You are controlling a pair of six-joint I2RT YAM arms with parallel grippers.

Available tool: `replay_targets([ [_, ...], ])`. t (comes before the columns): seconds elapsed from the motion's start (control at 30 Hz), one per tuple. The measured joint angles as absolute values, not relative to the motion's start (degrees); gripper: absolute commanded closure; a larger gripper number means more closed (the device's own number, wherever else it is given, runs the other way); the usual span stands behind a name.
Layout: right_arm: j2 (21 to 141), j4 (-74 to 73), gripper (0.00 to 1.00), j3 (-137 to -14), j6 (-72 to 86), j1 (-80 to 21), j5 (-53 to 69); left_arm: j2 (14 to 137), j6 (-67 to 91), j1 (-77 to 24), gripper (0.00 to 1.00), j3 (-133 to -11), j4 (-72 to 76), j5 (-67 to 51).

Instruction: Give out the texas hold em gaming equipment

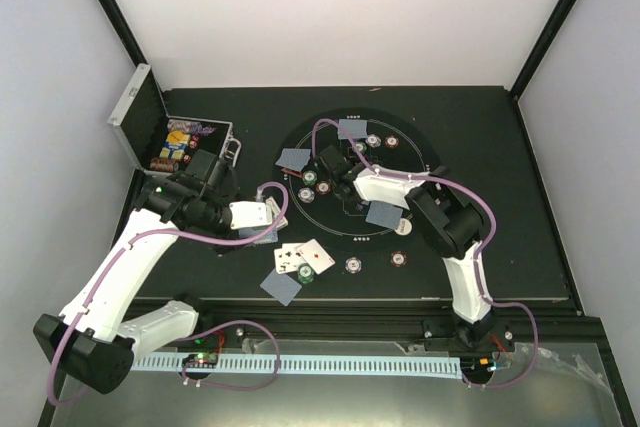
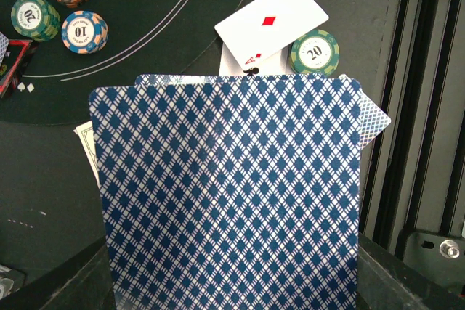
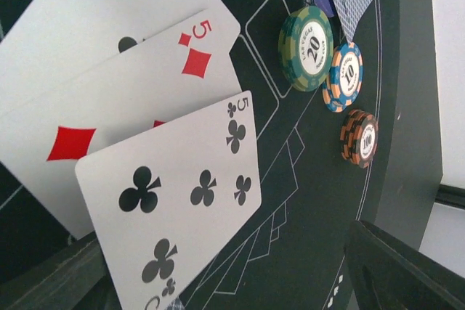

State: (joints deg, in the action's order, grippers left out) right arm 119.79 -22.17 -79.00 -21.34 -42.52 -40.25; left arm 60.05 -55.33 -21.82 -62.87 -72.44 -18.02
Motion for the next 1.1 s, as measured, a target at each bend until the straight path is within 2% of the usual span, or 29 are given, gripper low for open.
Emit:
replay_targets([
  [0.77,122.52,-30.87,0.16,-85.38,-13.26,-37.56,-36.91,60.03,-55.48,-21.82,0.98,-62.87,-72.44,-17.10],
  [0.9,121.21,-31.35,0.15,-84.60,-9.32,-36.84,-32.73,60.03,-55.48,-21.82,0.99,-62.87,-72.44,-17.10],
  [1.1,115.35,-33.76,0.10,-81.14,-2.17,-35.09,-19.03,59.99,-55.48,-21.82,0.98,-62.87,-72.44,-17.08],
])
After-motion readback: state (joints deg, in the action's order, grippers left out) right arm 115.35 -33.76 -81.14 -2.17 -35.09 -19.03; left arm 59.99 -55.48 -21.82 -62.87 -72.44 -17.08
